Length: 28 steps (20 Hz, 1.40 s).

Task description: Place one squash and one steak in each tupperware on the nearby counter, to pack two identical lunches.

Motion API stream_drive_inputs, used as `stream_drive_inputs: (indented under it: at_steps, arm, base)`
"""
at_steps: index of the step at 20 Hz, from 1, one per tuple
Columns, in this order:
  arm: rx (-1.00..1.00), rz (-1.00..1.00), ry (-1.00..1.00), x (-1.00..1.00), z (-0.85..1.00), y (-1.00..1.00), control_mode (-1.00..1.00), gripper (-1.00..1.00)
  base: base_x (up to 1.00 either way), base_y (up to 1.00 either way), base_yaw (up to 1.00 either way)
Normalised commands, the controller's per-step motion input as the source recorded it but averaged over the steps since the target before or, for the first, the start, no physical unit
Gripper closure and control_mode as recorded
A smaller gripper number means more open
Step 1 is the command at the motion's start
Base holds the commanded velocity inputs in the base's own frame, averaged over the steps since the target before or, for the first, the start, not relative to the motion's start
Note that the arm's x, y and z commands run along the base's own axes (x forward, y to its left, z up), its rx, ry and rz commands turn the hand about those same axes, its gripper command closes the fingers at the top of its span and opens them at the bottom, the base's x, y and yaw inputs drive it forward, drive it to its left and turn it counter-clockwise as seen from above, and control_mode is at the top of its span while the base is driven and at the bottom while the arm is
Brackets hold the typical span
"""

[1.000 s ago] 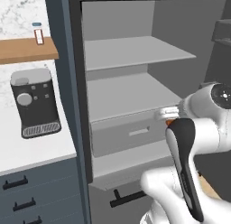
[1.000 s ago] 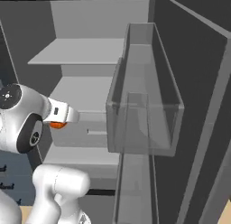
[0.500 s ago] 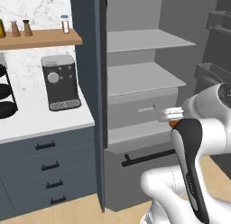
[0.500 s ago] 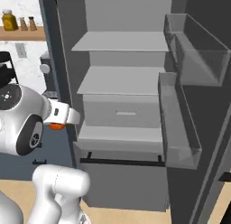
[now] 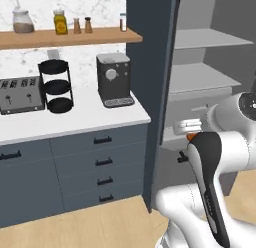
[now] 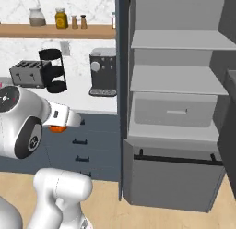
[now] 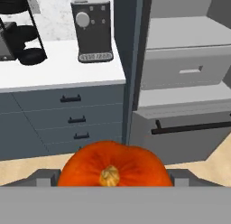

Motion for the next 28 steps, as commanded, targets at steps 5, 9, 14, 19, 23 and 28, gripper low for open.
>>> stream_drive_inputs:
  at_steps: [5,9,14,19,23,28]
  arm:
    - [0.0,0.0,0.0,0.0,0.0,0.0,1.0,1.0]
    - [0.0,0.0,0.0,0.0,0.0,0.0,1.0,1.0]
    - [0.0,0.0,0.0,0.0,0.0,0.0,1.0,1.0]
    - [0.0,0.0,0.0,0.0,0.0,0.0,1.0,1.0]
    - [0.0,0.0,0.0,0.0,0.0,0.0,1.0,1.0]
    - [0.0,0.0,0.0,0.0,0.0,0.0,1.0,1.0]
  base:
    - [-0.48,0.8,0.11]
    - [-0.31,0.86,0.11]
    - [-0.21,0.93,0.13]
    - [0.31,0.95,0.03]
    - [0.41,0.83,0.0]
    - [0.56,0.68,0.02]
